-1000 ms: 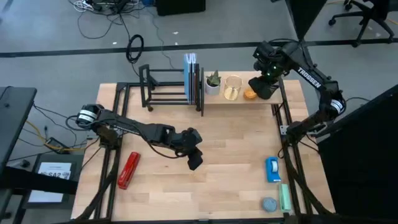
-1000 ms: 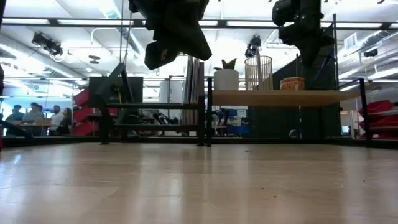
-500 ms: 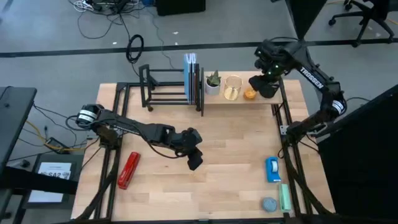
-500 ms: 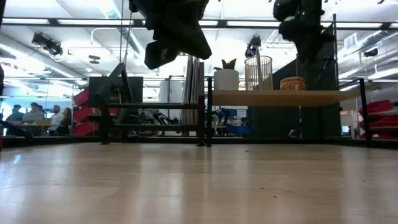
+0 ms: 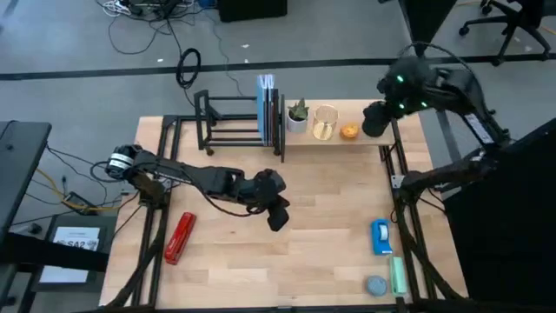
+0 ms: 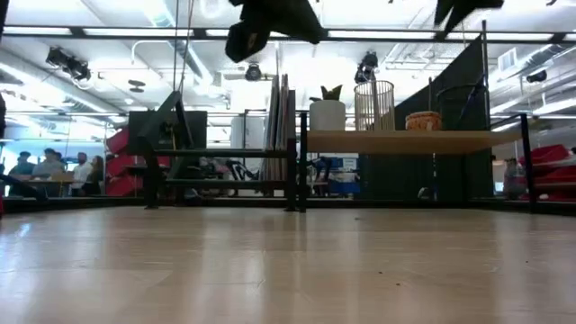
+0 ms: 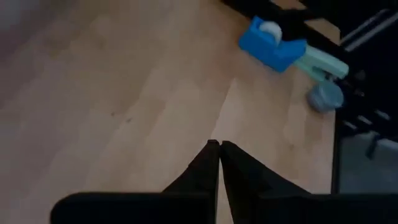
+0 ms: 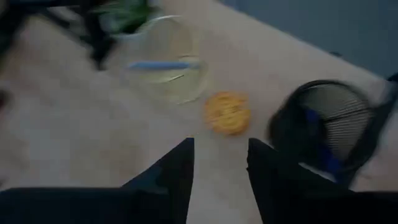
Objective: Stock shelves
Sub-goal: Put the blue tape dispenser under the shelf
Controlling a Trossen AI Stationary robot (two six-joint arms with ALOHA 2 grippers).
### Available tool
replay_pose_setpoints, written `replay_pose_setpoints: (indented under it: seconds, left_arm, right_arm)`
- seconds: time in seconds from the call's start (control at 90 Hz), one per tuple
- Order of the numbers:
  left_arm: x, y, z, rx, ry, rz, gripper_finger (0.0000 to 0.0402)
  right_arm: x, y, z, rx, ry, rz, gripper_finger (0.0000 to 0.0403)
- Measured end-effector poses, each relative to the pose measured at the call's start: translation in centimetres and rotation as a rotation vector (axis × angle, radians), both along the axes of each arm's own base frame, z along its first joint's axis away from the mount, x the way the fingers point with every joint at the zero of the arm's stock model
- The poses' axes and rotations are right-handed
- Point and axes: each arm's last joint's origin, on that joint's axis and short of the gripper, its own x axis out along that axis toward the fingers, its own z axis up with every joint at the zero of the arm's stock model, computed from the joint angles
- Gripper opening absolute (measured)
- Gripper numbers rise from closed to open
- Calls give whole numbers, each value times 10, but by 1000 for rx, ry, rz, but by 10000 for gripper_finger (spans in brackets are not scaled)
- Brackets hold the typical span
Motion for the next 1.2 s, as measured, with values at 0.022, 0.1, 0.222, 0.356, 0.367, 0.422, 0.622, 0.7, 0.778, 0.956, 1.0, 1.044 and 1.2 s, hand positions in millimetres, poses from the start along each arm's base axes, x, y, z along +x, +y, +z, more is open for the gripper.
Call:
replay_pose_setpoints:
  seconds: [0.022, 0.1, 0.222, 0.356, 0.367, 0.422, 0.622, 0.7, 0.778, 0.956, 1.0, 1.044, 1.2]
  left_arm:
    - [0, 0, 2, 1, -8, 4, 0]
    - [2, 0, 9, 6, -34, 16, 0]
    - [3, 0, 16, 28, -50, 4, 0]
    - [4, 4, 20, 91, -57, -67, 0]
    - [4, 4, 20, 90, -55, -75, 0]
    - [3, 8, 20, 84, -35, -111, 0]
    - [0, 16, 17, 103, 13, -230, 0]
    - [0, 17, 17, 117, 15, -280, 0]
    - [0, 17, 17, 138, 13, -321, 0]
    - [0, 20, 17, 160, 5, -397, 0]
    - [1, 21, 17, 153, 5, -410, 0]
    - [1, 22, 17, 148, 3, -419, 0]
    - [1, 27, 16, 144, 6, -410, 0]
  right_arm:
    - [0, 7, 1, 8, -16, 23, 113]
    - [3, 29, 3, 53, -61, 100, 107]
    - [11, 65, 2, 148, -94, 188, 92]
    - [27, 107, -16, 272, -48, 256, 77]
    - [28, 110, -18, 285, -42, 252, 76]
    - [35, 129, -32, 352, -7, 220, 72]
    - [53, 184, -89, 558, 285, 68, 84]
    - [56, 204, -110, 597, 395, 2, 103]
    - [57, 225, -129, 624, 465, -55, 130]
    - [44, 266, -165, 650, 484, -227, 217]
    - [38, 271, -173, 631, 496, -286, 242]
    - [32, 275, -181, 607, 503, -343, 264]
    - [24, 277, -209, 537, 571, -401, 323]
